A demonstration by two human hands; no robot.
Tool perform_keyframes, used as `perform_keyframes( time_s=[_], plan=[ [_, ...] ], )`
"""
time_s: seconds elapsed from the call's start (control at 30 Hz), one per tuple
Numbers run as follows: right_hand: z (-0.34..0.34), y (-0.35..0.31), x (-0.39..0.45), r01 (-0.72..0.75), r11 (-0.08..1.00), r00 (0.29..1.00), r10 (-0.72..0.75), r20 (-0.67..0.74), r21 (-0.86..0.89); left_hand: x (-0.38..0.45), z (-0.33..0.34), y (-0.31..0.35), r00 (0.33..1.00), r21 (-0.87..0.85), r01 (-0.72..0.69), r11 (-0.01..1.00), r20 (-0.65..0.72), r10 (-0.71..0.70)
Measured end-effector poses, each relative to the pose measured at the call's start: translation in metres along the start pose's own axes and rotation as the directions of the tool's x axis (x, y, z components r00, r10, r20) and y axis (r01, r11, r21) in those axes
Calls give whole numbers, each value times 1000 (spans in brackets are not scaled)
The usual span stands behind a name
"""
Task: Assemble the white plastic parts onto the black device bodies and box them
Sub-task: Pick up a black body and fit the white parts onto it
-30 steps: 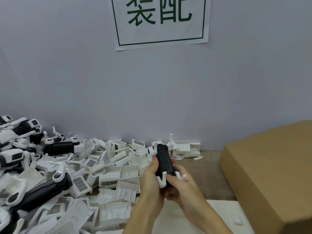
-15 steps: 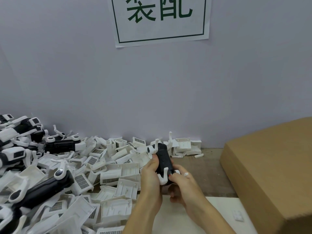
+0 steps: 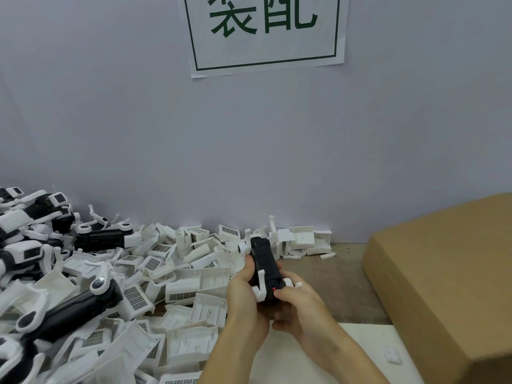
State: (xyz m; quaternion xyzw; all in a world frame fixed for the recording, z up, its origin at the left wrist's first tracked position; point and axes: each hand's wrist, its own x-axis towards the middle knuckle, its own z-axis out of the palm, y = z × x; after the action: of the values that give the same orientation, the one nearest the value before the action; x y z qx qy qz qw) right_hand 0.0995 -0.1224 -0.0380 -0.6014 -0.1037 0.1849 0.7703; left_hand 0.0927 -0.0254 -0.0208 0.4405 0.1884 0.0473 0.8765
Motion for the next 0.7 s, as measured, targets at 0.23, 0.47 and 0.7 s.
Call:
perform_keyframes(
  time_s=[0.23, 0.47, 0.7],
  plan=[
    [-4, -5, -3, -31, 1000, 999, 31, -19, 2, -1, 3, 0, 998, -64, -32, 997, 53, 36],
    [-3, -5, -5, 78, 995, 994, -83, 78, 67, -3, -8, 36, 982, -474, -135, 870, 50, 180],
    [27, 17, -2, 291, 517, 957, -140, 256, -805, -8, -26, 87, 921, -387, -390, 835, -165, 353]
  ],
)
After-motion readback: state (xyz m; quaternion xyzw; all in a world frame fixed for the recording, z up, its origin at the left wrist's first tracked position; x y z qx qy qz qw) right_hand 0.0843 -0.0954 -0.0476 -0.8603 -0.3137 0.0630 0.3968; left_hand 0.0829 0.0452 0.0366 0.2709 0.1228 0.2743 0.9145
